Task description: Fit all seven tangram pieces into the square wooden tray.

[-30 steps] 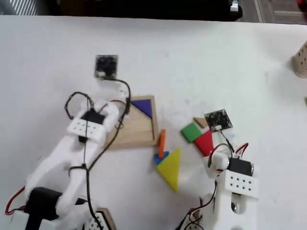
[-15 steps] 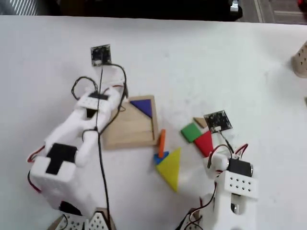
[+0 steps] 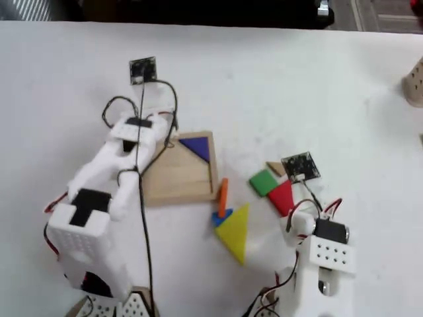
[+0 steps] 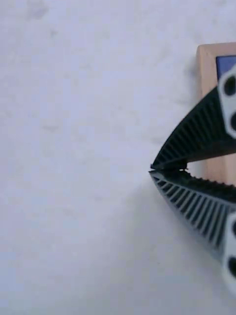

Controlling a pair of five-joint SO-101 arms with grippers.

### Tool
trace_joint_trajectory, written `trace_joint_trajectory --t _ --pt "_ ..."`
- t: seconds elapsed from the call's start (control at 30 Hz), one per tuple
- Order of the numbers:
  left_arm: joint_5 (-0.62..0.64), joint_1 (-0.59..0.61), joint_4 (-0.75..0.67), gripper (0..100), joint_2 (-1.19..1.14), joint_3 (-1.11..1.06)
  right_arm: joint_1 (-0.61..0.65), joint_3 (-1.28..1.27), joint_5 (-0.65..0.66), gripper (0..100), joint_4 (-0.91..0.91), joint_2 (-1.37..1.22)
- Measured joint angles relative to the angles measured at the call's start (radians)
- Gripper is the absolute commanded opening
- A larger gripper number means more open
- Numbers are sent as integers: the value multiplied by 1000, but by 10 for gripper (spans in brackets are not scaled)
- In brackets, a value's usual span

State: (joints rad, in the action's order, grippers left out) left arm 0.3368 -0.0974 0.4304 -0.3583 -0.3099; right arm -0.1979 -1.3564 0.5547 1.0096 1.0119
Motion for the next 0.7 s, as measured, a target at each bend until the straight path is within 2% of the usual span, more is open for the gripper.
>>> trace_joint_trajectory --t 0.2,0.53,0.7 --pt "0 3 20 24 -97 75 0 0 0 87 0 0" --pt "0 -23 133 24 -95 81 0 0 0 88 0 0" --pt "-106 -52 196 24 -95 97 0 0 0 88 -3 0"
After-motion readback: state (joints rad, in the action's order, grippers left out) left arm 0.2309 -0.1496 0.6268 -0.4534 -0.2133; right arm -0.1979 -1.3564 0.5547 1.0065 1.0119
